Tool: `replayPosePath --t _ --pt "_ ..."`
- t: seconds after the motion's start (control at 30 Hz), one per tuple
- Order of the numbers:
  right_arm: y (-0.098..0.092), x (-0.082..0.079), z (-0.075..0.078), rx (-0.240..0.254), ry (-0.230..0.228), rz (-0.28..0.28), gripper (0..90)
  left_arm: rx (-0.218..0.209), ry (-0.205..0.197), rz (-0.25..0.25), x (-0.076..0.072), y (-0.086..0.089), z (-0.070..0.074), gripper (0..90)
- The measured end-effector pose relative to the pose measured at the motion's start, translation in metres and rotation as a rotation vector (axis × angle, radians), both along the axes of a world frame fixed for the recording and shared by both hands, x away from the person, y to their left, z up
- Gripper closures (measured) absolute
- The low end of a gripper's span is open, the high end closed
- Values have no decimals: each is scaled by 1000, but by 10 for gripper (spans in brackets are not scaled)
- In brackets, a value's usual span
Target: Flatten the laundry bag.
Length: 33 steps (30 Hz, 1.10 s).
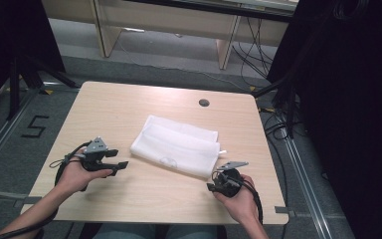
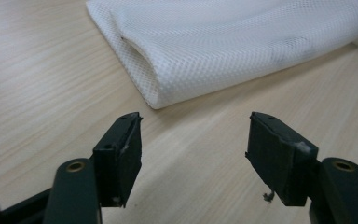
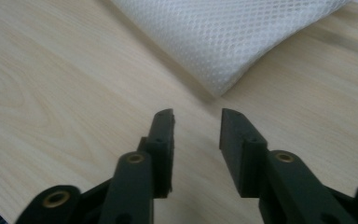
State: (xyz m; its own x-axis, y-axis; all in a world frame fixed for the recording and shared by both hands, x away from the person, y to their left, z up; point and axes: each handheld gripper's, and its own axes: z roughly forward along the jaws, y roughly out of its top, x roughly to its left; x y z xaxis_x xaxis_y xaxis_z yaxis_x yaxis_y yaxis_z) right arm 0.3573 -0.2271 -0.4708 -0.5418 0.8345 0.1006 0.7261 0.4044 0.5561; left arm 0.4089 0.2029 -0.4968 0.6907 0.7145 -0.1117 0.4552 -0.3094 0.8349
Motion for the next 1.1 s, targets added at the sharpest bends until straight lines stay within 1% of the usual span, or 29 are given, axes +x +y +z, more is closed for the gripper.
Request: replayPosePath --t 0.03,0.07,0.1,0.13,0.17,0.2,0.23,0.27,0.3,0.33,0.37,0.4,0.43,0.47,0.57,0.6,0.63,0.67,0.7,0.73,0.77,0.8,0.83,0.93,0.97,1.0,1.03,1.07,1.1 --pt "0 1 -1 15 -18 -9 710 -4 -1 0 1 0 0 369" --pt "-2 2 1 1 -14 -5 739 -4 -1 0 1 0 0 380" --pt "-2 2 1 1 -14 -5 739 -6 0 9 2 -1 0 380" --pt "-4 2 2 -1 -17 -8 769 -12 -2 14 2 -2 0 394" --pt "-5 3 1 -3 -31 -12 791 -16 -2 15 2 -2 0 411" --pt "-8 5 3 -19 -18 -16 815 -27 -2 11 2 -3 0 428" --pt "-10 6 2 -15 -27 -29 836 -23 -1 7 2 -3 0 446" --pt "-13 7 2 -26 -23 -34 858 -24 -6 4 3 -4 0 468" --pt "-15 9 1 -25 -41 -56 872 -24 -11 6 4 -5 1 487" --pt "-20 15 3 -33 -54 -79 897 -38 -1 5 7 -7 -1 519" --pt "-22 18 8 -45 -37 -93 900 -38 -1 5 7 -7 -1 526" --pt "-22 18 8 -45 -37 -93 900 -31 8 2 8 -7 -2 526" --pt "-25 25 14 -64 -80 -113 900 -34 6 8 10 -8 -1 526" --pt "-25 28 16 -60 -80 -126 900 -52 -1 21 15 -9 3 521" --pt "-22 33 17 -59 -80 -139 900 -64 -1 30 21 -12 8 505" --pt "-21 36 18 -76 -78 -132 900 -64 -5 29 24 -14 10 494" --pt "-18 42 17 -77 -73 -136 900 -62 -1 30 29 -17 12 471" --pt "-18 42 17 -77 -73 -136 900 -62 -1 30 29 -17 12 466" --pt "-15 44 16 -78 -46 -148 900 -55 6 40 31 -19 13 466" --pt "-14 47 14 -86 -49 -142 900 -61 7 46 34 -21 12 460" --pt "-13 50 13 -86 -38 -143 900 -58 21 46 37 -22 11 455" --pt "-13 56 9 -117 -31 -128 900 -61 43 44 42 -25 8 450" --pt "-13 56 9 -117 -31 -128 900 -61 43 44 42 -25 8 456" --pt "-10 64 6 -118 -8 -136 900 -31 73 28 47 -29 2 472" --pt "-6 69 4 -120 5 -146 900 -31 88 21 49 -31 0 486" --pt "-6 69 4 -120 5 -146 900 -20 96 7 49 -32 -1 486" --pt "-5 71 4 -137 19 -135 900 9 94 -14 50 -31 -2 504" --pt "-2 73 2 -130 17 -145 900 18 94 -12 49 -32 -3 519" --pt "1 78 1 -160 26 -131 900 16 93 -15 47 -33 -3 553"
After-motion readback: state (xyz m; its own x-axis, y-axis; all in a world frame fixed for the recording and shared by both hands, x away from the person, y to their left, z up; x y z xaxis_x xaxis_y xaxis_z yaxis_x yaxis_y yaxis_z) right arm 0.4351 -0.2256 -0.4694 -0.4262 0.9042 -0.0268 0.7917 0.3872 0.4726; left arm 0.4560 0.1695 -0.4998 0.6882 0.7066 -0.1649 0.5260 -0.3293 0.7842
